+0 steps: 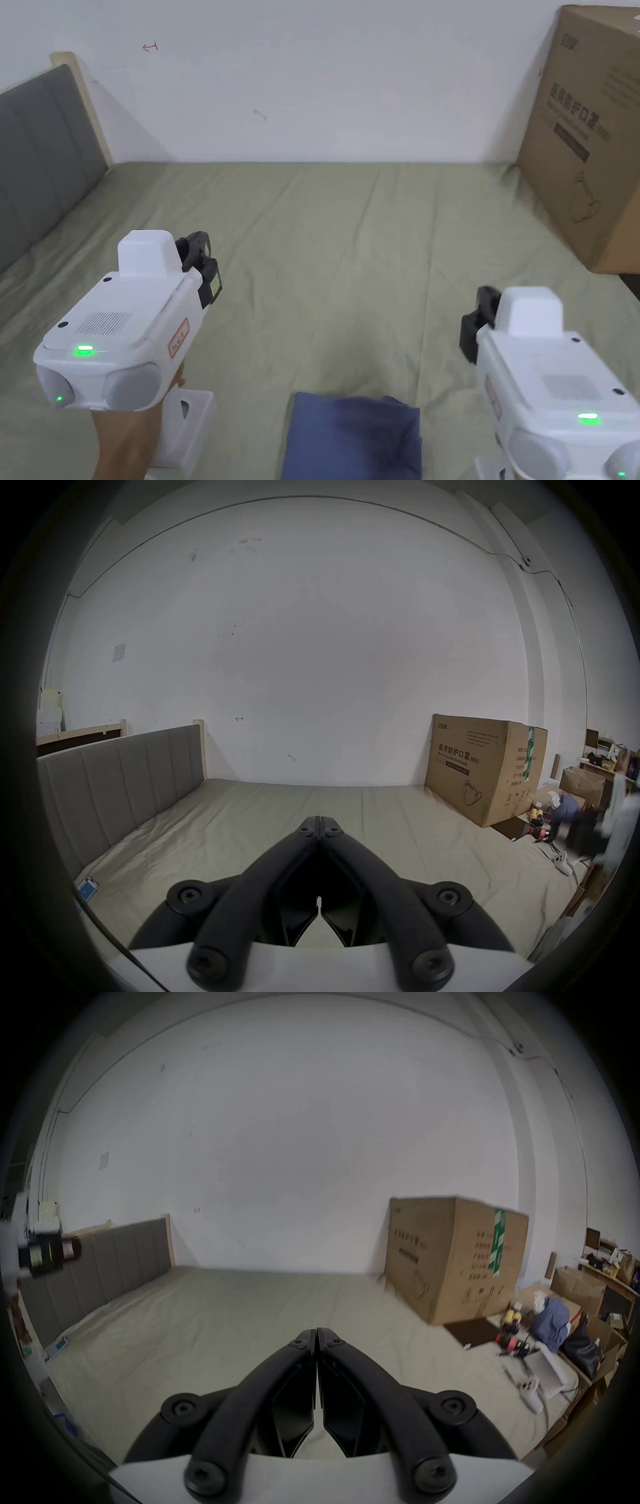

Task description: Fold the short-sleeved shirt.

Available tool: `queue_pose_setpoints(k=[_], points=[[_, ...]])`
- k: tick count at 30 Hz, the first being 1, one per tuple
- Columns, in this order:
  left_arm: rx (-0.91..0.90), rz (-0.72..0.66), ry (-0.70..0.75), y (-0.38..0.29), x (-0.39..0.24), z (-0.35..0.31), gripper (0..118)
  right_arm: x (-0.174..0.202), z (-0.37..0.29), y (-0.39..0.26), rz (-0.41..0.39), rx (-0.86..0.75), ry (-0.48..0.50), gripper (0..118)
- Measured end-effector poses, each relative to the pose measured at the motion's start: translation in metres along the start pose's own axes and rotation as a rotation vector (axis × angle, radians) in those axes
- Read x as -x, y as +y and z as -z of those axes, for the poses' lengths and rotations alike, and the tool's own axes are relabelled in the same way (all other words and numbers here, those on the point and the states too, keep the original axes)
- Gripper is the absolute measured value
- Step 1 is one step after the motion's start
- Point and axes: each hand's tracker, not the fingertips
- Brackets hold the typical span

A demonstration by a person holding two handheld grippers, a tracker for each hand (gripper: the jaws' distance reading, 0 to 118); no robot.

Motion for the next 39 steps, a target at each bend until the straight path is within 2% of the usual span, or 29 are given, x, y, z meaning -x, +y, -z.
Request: queue_pose_setpoints(k=[5, 9, 12, 16, 20, 22, 26, 28, 29, 31, 33, 34, 39], points=[[0.014, -0.001, 0.017, -0.006, 0.007, -0.004, 0, 0.028, 0.032, -0.068, 0.026, 0.175, 0.056, 0], [0.032, 0.004, 0.033, -0.013, 0.014, -0.004, 0, 0.053, 0.047, -0.116, -0.071, 0.253, 0.059, 0], [0.054, -0.002, 0.04, -0.018, 0.019, -0.003, 0, 0.063, 0.056, -0.145, -0.047, 0.327, 0.079, 0], [0.083, -0.011, 0.047, -0.029, 0.025, -0.001, 0, 0.07, 0.069, -0.176, -0.061, 0.424, 0.06, 0], [0.14, -0.05, 0.04, -0.047, 0.027, 0.006, 0, 0.065, 0.086, -0.206, 0.027, 0.559, 0.041, 0], [0.191, -0.08, 0.029, -0.058, 0.028, 0.011, 0, 0.061, 0.087, -0.208, 0.051, 0.532, 0.046, 0], [0.336, -0.18, -0.013, -0.087, 0.028, 0.026, 0, 0.064, 0.085, -0.203, 0.006, 0.531, 0.056, 0], [0.425, -0.252, -0.065, -0.103, 0.028, 0.035, 11, 0.064, 0.081, -0.203, 0.009, 0.522, 0.057, 0], [0.491, -0.284, -0.074, -0.114, 0.027, 0.041, 22, 0.064, 0.081, -0.203, 0.007, 0.517, 0.059, 0], [0.592, -0.346, -0.115, -0.134, 0.026, 0.05, 70, 0.062, 0.083, -0.205, 0.005, 0.514, 0.063, 0], [0.674, -0.391, -0.151, -0.154, 0.023, 0.059, 109, 0.062, 0.083, -0.205, 0.005, 0.514, 0.066, 0], [0.718, -0.399, -0.176, -0.165, 0.021, 0.064, 114, 0.062, 0.083, -0.205, 0.005, 0.514, 0.067, 0], [0.835, -0.456, -0.294, -0.2, 0.014, 0.081, 114, 0.062, 0.081, -0.206, 0.008, 0.506, 0.062, 0]])
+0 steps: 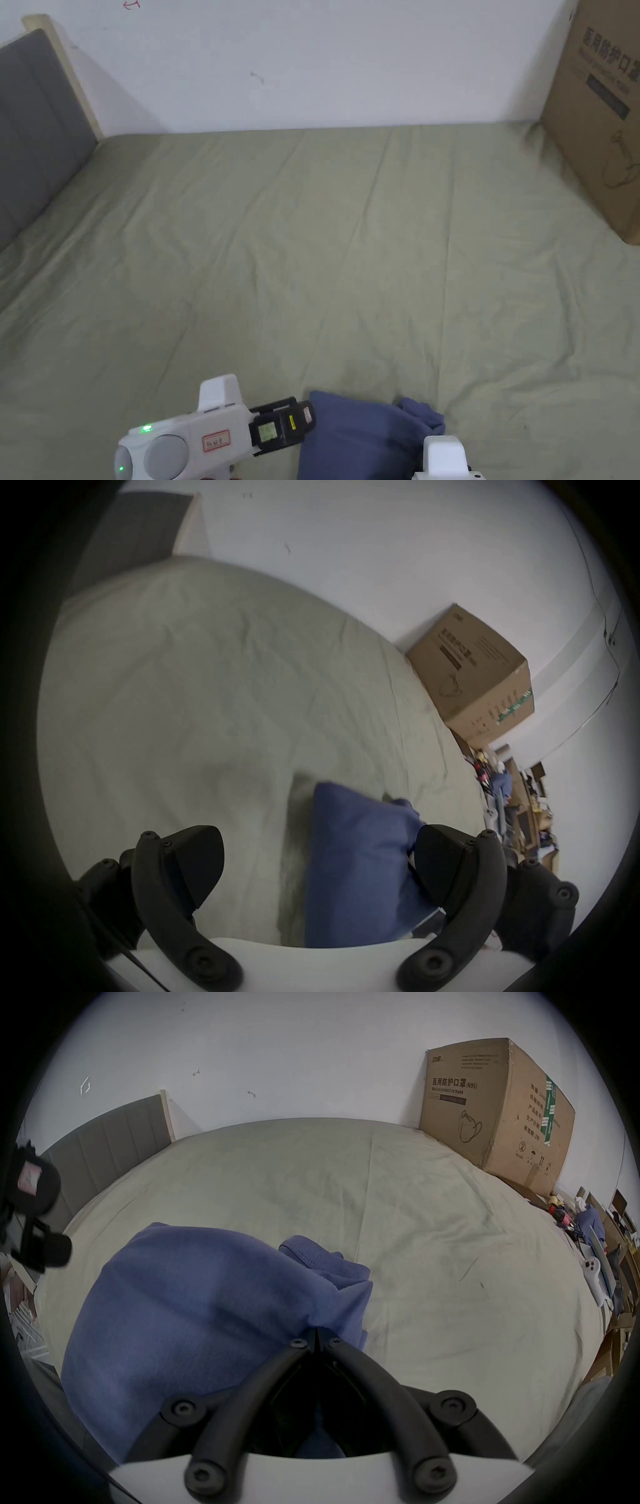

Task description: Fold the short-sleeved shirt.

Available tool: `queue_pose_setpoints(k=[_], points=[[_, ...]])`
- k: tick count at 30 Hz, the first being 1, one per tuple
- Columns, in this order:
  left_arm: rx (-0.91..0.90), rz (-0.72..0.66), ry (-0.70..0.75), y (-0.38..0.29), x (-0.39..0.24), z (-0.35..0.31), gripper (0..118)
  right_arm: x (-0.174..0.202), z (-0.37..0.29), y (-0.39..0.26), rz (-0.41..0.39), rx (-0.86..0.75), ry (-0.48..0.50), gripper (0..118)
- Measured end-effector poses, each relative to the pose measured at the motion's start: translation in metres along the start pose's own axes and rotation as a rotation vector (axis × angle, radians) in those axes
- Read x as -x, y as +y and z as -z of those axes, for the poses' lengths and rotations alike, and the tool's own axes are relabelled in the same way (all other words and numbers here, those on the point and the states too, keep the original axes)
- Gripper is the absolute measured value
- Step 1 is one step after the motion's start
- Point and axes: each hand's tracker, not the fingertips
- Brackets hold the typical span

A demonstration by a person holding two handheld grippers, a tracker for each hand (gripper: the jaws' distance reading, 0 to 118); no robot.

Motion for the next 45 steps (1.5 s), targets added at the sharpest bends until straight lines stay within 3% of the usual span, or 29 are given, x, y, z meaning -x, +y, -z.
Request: queue_pose_setpoints(k=[4, 7, 11, 12, 13, 17, 22, 28, 40, 45], points=[[0.12, -0.077, -0.076, -0.002, 0.013, 0.029, 110, 0.001, 0.001, -0.001, -0.009, -0.005, -0.006, 0], [0.149, -0.058, -0.101, -0.004, 0.019, 0.045, 83, -0.001, 0.001, -0.002, 0.003, -0.005, -0.002, 0], [0.202, -0.044, -0.113, -0.011, 0.017, 0.057, 64, -0.001, 0.002, -0.002, 0.006, -0.004, -0.002, 0], [0.211, -0.049, -0.142, -0.011, 0.017, 0.058, 48, -0.001, 0.002, -0.002, 0.002, -0.004, -0.002, 0], [0.223, -0.066, -0.167, -0.011, 0.018, 0.059, 40, -0.001, 0.002, -0.003, 0.0, -0.004, -0.002, 0], [0.227, -0.056, -0.138, -0.011, 0.017, 0.06, 22, -0.001, 0.001, -0.001, 0.001, 0.001, 0.002, 0], [0.187, 0.037, -0.088, -0.007, -0.001, 0.046, 17, -0.001, -0.009, 0.014, -0.01, 0.019, 0.006, 0], [0.133, 0.086, -0.023, 0.027, 0.025, 0.007, 16, 0.009, -0.037, 0.049, -0.011, -0.094, 0.041, 0], [0.03, 0.137, 0.412, 0.162, 0.192, -0.128, 16, 0.064, -0.059, 0.121, -0.089, -0.267, 0.099, 0], [0.012, 0.072, 0.521, 0.193, 0.25, -0.167, 16, 0.087, -0.051, 0.137, -0.113, -0.282, 0.119, 0]])
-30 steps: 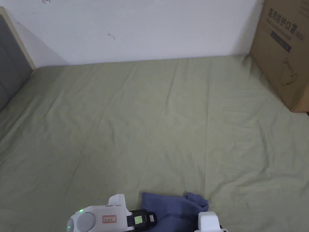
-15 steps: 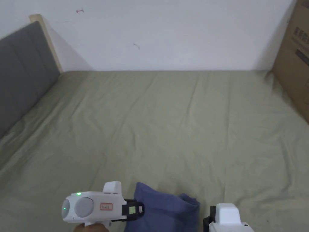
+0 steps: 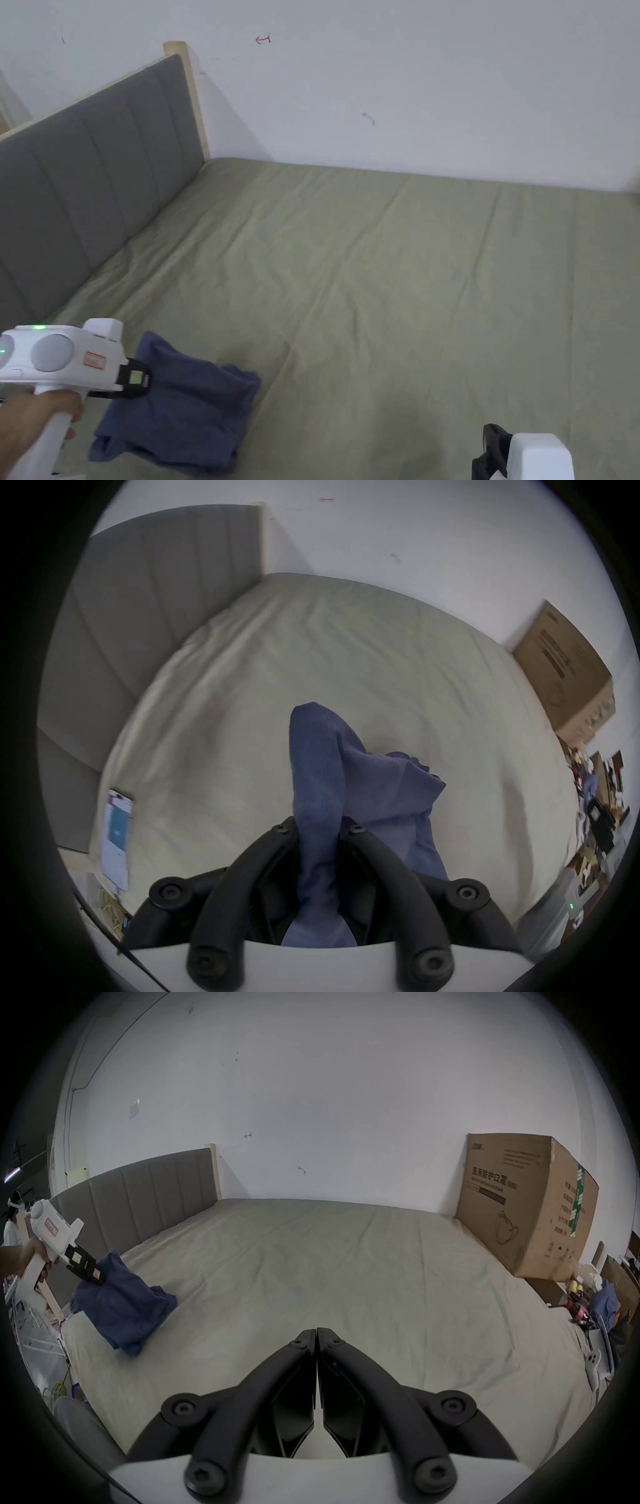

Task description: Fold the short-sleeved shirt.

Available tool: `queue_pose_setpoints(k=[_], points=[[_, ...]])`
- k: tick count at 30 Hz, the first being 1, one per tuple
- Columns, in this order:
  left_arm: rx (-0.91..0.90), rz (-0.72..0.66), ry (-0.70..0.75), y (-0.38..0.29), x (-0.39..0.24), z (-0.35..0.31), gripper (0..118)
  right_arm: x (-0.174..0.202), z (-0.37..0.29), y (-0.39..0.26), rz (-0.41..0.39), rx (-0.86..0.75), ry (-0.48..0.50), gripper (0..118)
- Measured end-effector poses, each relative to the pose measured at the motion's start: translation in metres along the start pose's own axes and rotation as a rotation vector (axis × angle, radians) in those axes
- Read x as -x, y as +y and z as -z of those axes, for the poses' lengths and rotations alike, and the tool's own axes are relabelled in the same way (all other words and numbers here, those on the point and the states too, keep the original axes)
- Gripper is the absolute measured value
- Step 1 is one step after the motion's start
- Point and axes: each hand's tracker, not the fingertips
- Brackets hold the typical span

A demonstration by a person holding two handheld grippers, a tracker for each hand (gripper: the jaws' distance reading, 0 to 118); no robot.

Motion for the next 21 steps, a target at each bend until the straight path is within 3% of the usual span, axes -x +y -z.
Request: queue_pose_setpoints(k=[11, 13, 15, 18, 19, 21], points=[[0.06, -0.104, 0.099, 0.007, 0.054, 0.038, 18, 0.012, 0.027, 0.008, -0.044, 0.015, -0.001, 0], [0.075, -0.116, 0.118, 0.006, 0.056, 0.045, 33, 0.011, 0.028, 0.007, -0.045, 0.021, -0.002, 0], [0.076, -0.13, 0.151, 0.006, 0.053, 0.044, 38, 0.009, 0.027, 0.006, -0.048, 0.025, -0.005, 0], [0.013, -0.11, 0.15, 0.007, 0.049, 0.029, 91, 0.005, 0.02, 0.008, -0.04, 0.018, -0.006, 0], [0.007, -0.112, 0.148, 0.009, 0.045, 0.021, 100, 0.002, 0.017, 0.01, -0.034, 0.012, -0.008, 0], [-0.021, -0.112, 0.141, 0.012, 0.039, 0.004, 101, -0.002, 0.009, 0.015, -0.026, -0.007, -0.008, 0]])
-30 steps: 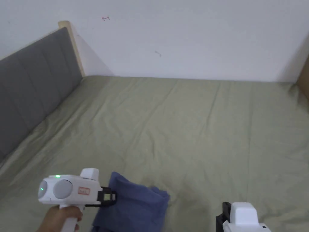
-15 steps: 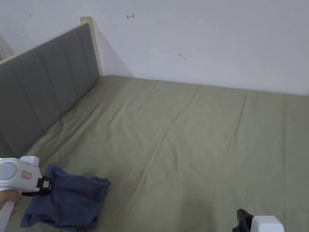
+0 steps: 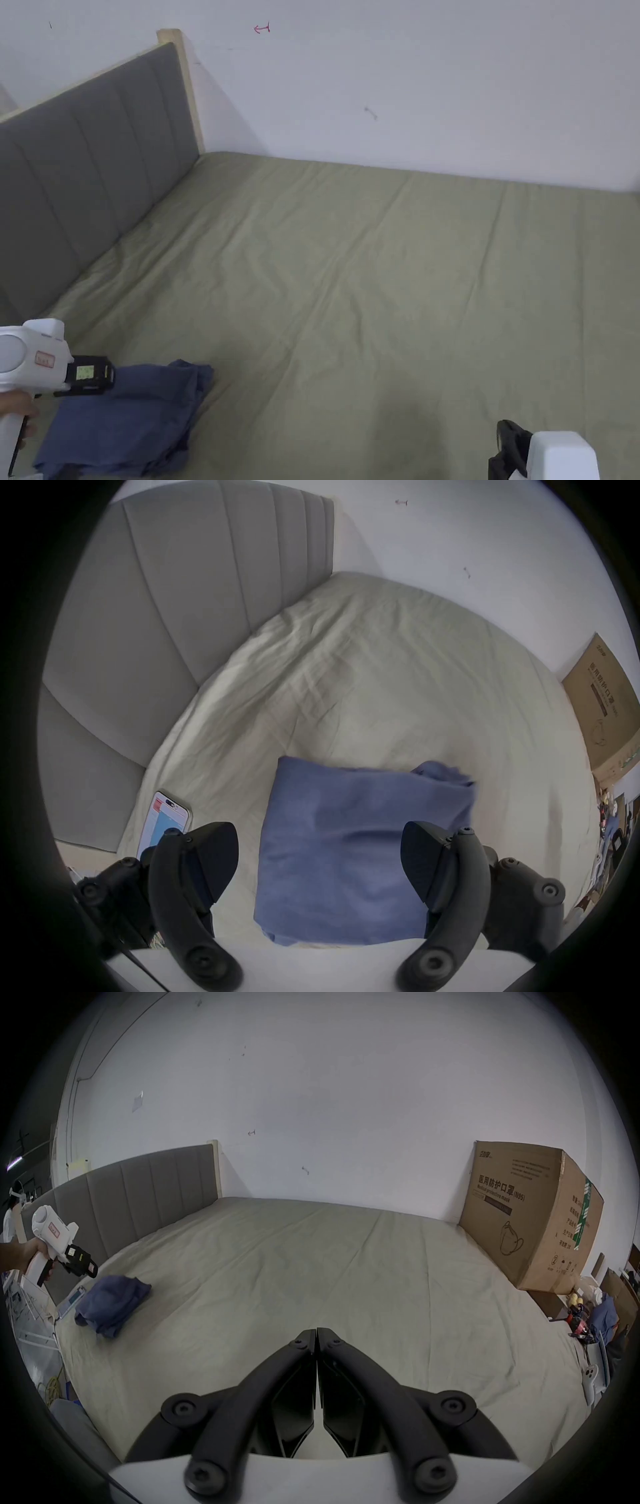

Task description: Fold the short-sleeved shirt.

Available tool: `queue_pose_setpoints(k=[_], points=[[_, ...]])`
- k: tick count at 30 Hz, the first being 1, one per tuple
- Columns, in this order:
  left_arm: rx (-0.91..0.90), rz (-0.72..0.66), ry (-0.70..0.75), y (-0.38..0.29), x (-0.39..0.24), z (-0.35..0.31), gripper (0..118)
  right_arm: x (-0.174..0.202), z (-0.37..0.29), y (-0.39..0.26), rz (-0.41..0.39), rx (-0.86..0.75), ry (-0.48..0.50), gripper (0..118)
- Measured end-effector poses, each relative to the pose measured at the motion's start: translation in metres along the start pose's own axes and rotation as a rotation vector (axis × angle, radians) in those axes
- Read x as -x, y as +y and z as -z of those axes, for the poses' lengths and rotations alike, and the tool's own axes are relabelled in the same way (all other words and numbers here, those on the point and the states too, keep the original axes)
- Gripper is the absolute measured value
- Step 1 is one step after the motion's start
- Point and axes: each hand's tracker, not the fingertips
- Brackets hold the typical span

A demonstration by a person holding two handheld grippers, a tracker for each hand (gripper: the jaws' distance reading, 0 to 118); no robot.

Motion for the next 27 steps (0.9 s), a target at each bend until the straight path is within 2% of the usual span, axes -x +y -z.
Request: queue_pose_setpoints(k=[11, 19, 27], points=[[-0.284, 0.071, -0.071, 0.009, -0.056, -0.142, 101, -0.039, -0.074, 0.059, 0.027, -0.21, 0.004, 0], [-0.706, 0.09, -0.08, -0.014, -0.133, -0.265, 101, -0.077, -0.138, 0.106, 0.004, -0.38, -0.059, 0], [-1.064, 0.127, -0.118, -0.067, -0.225, -0.33, 101, -0.112, -0.182, 0.126, -0.035, -0.499, -0.163, 0]])
